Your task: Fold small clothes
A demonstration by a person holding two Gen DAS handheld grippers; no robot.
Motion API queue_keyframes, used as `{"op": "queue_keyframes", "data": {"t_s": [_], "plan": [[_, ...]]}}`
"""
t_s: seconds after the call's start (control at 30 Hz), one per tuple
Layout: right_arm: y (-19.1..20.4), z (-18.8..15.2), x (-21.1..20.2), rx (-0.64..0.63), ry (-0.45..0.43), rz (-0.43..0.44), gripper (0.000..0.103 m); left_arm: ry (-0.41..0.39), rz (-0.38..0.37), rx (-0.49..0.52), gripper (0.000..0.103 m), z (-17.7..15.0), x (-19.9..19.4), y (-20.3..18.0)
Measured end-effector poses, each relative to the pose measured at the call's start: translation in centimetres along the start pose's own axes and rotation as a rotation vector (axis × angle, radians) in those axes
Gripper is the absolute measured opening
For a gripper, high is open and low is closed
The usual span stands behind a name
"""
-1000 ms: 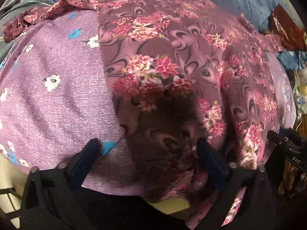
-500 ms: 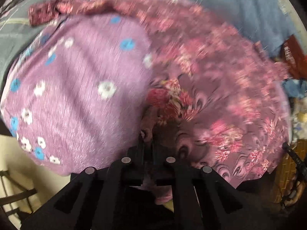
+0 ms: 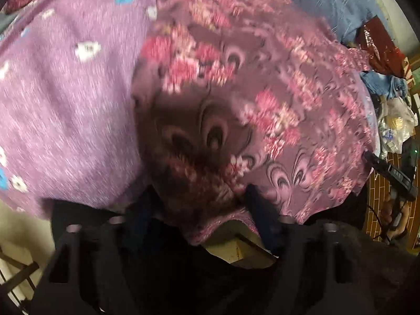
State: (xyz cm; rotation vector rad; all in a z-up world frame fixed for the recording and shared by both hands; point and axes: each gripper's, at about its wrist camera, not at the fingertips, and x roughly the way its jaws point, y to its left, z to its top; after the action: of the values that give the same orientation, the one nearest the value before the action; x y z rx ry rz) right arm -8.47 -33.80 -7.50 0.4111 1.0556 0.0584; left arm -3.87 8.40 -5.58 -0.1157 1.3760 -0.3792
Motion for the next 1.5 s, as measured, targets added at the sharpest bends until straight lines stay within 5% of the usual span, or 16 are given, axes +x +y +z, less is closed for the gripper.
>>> {"op": "queue_keyframes", "data": {"t_s": [0.03, 0.07, 0.1, 0.2, 0.33, 0.53, 0.63, 0.7, 0.77, 0.83, 1.0, 1.07, 1.1, 1.23, 1.3, 1.5], "plan": [[0.0, -0.2, 0.4, -0.009, 0.017, 0.006, 0.048, 0.001, 0.020, 0.013, 0.014, -0.2, -0.2, -0.2], [0.3, -0.5, 0.6, -0.028, 0.029, 0.006, 0.008, 0.001, 0.007, 0.018, 0.002, -0.1, -0.6, -0.2], [0.5, -0.5, 0.4, -0.039, 0.031, 0.014, 0.005, -0.003, -0.027, -0.004, 0.002, 0.0, -1.2, 0.0], [0.6, 0.0, -3.3, -0.019, -0.066, 0.117, 0.004, -0.098, -0.140, -0.070, 0.002, 0.5, -5.8, 0.5], [0.0, 0.8, -7.7, 0.006, -0.183, 0.191, 0.004, -0.136, -0.090, -0.093, 0.002, 0.7, -8.1, 1.2], [-1.4, -0.6, -0.6, 0.042, 0.066, -0.002, 0.005, 0.074, -0.037, -0.166, 0.003, -1.1, -3.4, 3.8], [-1.4, 0.3, -0.8, 0.049, 0.064, -0.011, 0.010, -0.038, -0.042, -0.085, 0.004, -0.5, -6.8, 2.9], [-1.0, 2.1, -2.7, 0.038, -0.027, 0.005, 0.019, -0.125, -0.022, -0.023, 0.017, 1.3, -8.8, 1.4], [0.0, 4.3, -3.7, 0.020, -0.104, 0.032, 0.037, -0.185, 0.008, 0.024, 0.056, 4.3, -8.9, -0.2], [1.5, 6.9, -3.3, -0.008, -0.169, 0.055, 0.047, -0.219, 0.071, 0.038, 0.057, 7.7, -7.9, -1.5], [3.4, 13.1, 3.3, -0.011, -0.150, -0.042, 0.044, -0.184, 0.133, 0.023, 0.057, 12.1, -3.6, -2.3], [3.3, 14.2, 5.5, -0.021, -0.108, -0.081, 0.007, -0.153, 0.149, -0.019, 0.055, 12.8, -1.8, -2.0], [3.5, 14.5, 5.6, -0.013, -0.123, -0.085, 0.005, -0.167, 0.135, -0.035, 0.055, 12.7, -1.5, -1.7], [2.7, 14.0, 4.2, 0.019, -0.231, -0.049, 0.005, -0.247, 0.216, 0.018, 0.059, 12.2, -0.6, -2.7], [2.0, 13.7, 6.4, -0.004, -0.167, -0.076, 0.005, -0.238, 0.248, 0.062, 0.059, 12.4, -0.5, -3.8], [-1.6, 17.1, 0.6, 0.065, -0.317, -0.022, 0.021, -0.284, 0.115, 0.075, 0.060, 14.6, -3.0, -5.7]]}}
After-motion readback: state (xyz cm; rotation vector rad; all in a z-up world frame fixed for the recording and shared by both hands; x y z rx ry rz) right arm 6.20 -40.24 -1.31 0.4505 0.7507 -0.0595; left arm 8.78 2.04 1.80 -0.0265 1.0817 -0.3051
